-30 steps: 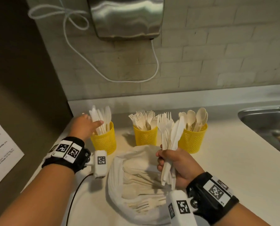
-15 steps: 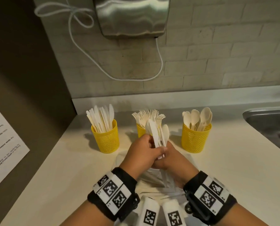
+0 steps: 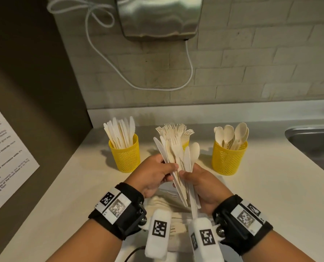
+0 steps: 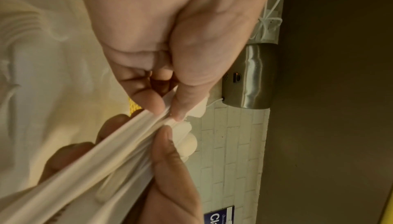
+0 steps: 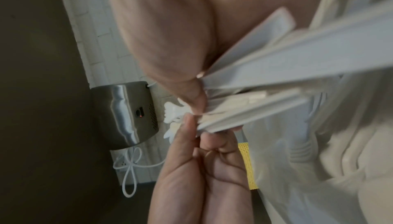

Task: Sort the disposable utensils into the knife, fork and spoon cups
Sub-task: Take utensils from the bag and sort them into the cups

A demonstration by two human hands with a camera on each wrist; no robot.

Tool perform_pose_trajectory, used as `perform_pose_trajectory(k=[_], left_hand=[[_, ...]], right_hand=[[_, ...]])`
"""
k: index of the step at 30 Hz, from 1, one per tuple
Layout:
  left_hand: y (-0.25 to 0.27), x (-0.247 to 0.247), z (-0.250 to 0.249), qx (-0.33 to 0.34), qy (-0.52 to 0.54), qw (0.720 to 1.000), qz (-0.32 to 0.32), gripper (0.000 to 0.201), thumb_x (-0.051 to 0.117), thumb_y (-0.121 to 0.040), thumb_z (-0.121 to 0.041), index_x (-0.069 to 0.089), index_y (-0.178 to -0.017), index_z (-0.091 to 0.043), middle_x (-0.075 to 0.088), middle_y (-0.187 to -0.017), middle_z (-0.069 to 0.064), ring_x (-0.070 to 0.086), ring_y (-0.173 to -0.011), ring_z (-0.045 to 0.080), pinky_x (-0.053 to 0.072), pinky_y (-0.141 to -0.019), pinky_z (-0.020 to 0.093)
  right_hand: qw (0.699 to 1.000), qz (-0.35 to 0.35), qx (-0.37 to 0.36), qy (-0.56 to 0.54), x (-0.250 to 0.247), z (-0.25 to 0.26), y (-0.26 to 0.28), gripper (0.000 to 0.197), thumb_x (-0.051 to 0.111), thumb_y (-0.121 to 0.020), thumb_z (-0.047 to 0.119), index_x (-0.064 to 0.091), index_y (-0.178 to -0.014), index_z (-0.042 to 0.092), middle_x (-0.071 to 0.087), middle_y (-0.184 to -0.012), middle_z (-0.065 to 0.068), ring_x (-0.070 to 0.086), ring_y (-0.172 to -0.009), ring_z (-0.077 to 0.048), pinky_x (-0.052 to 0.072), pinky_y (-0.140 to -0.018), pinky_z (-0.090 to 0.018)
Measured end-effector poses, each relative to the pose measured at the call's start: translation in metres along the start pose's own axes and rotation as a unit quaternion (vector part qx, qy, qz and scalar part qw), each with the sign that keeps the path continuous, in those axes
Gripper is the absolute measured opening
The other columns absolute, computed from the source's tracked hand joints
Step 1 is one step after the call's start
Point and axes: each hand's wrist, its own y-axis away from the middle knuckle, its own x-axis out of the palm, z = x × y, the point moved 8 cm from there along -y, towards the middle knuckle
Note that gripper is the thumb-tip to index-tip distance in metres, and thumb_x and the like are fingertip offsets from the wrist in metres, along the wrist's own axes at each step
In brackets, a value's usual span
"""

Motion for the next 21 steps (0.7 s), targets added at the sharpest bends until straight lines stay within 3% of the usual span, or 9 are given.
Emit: perform_pose_trajectory(k=[2,5,7,10,12,14,16,19,21], left_hand=[[0.0,-0.001,0.0,0.003,0.016,1.0,0.003,0.015,0.059,-0.088,-0.006,0.065,-0.1,-0.013,0.069,-0.094,0.006,0.057,-0.074,0.012,0.047,-0.055,0.017],[-0.002,-0.006,0.0,0.009,0.015,1.0,-0.004,0.015,0.059,-0.089,-0.008,0.065,-0.101,-0.014,0.069,-0.094,0.004,0.058,-0.075,0.012,0.048,-0.055,0.016],[-0.003,-0.01,-0.002,0.015,0.013,1.0,-0.018,0.012,0.059,-0.089,-0.009,0.065,-0.098,-0.015,0.069,-0.09,0.003,0.059,-0.073,0.012,0.048,-0.054,0.016],[0.0,-0.02,-0.009,0.038,-0.025,0.997,-0.057,0.006,0.06,-0.089,-0.012,0.064,-0.089,-0.016,0.066,-0.078,0.001,0.06,-0.064,0.009,0.048,-0.055,0.018],[0.003,-0.029,-0.019,0.055,-0.067,0.993,-0.077,0.005,0.061,-0.087,-0.013,0.064,-0.084,-0.017,0.064,-0.075,0.001,0.06,-0.062,0.009,0.052,-0.064,0.024],[0.004,-0.047,-0.04,0.08,-0.083,0.988,-0.099,0.008,0.061,-0.086,-0.012,0.064,-0.082,-0.019,0.063,-0.076,0.001,0.059,-0.064,0.011,0.053,-0.073,0.031],[0.007,-0.079,-0.072,0.126,-0.074,0.978,-0.148,0.012,0.06,-0.087,-0.011,0.063,-0.08,-0.02,0.062,-0.076,0.001,0.058,-0.068,0.013,0.05,-0.074,0.033],[0.015,-0.13,-0.123,0.205,-0.122,0.939,-0.249,0.005,0.06,-0.087,-0.018,0.064,-0.084,-0.02,0.064,-0.079,0.002,0.063,-0.075,0.017,0.052,-0.077,0.035],[0.01,-0.153,-0.139,0.222,-0.182,0.909,-0.303,0.007,0.059,-0.087,-0.02,0.063,-0.092,-0.018,0.065,-0.08,0.002,0.064,-0.078,0.019,0.052,-0.077,0.035]], right_hand=[[1.0,-0.013,-0.004,0.0,-0.002,0.0,-0.001,0.031,0.042,-0.094,0.0,0.06,-0.112,0.018,0.073,-0.093,-0.005,0.07,-0.08,-0.013,0.054,-0.069,-0.026],[0.999,-0.032,-0.006,0.008,-0.002,0.0,-0.002,0.031,0.044,-0.094,0.001,0.061,-0.11,0.02,0.074,-0.092,-0.003,0.07,-0.08,-0.012,0.054,-0.068,-0.024],[0.999,-0.044,-0.004,0.015,-0.001,0.0,-0.003,0.032,0.044,-0.094,0.001,0.059,-0.116,0.019,0.073,-0.096,-0.008,0.069,-0.08,-0.016,0.055,-0.066,-0.027],[0.997,-0.071,-0.018,0.023,-0.001,0.002,-0.005,0.033,0.044,-0.094,0.001,0.057,-0.121,0.017,0.071,-0.107,-0.015,0.068,-0.09,-0.025,0.056,-0.076,-0.034],[0.994,-0.105,-0.026,0.009,-0.007,0.001,-0.007,0.03,0.045,-0.093,0.0,0.054,-0.12,0.01,0.071,-0.097,-0.016,0.068,-0.085,-0.026,0.057,-0.075,-0.035],[0.989,-0.141,-0.023,-0.037,-0.016,-0.001,-0.007,0.024,0.046,-0.093,0.0,0.05,-0.116,0.003,0.063,-0.082,-0.015,0.064,-0.073,-0.023,0.057,-0.066,-0.033],[0.983,-0.167,-0.024,-0.068,-0.025,-0.001,-0.004,0.017,0.046,-0.093,0.0,0.05,-0.109,0.004,0.058,-0.078,-0.012,0.06,-0.069,-0.02,0.056,-0.063,-0.03],[0.978,-0.187,-0.034,-0.083,-0.033,0.006,0.0,0.011,0.047,-0.093,0.0,0.053,-0.098,0.008,0.06,-0.072,-0.009,0.06,-0.068,-0.019,0.055,-0.062,-0.03],[0.977,-0.192,-0.04,-0.08,-0.035,0.009,0.002,0.01,0.048,-0.092,0.002,0.055,-0.096,0.008,0.063,-0.068,-0.006,0.062,-0.066,-0.018,0.056,-0.062,-0.03]])
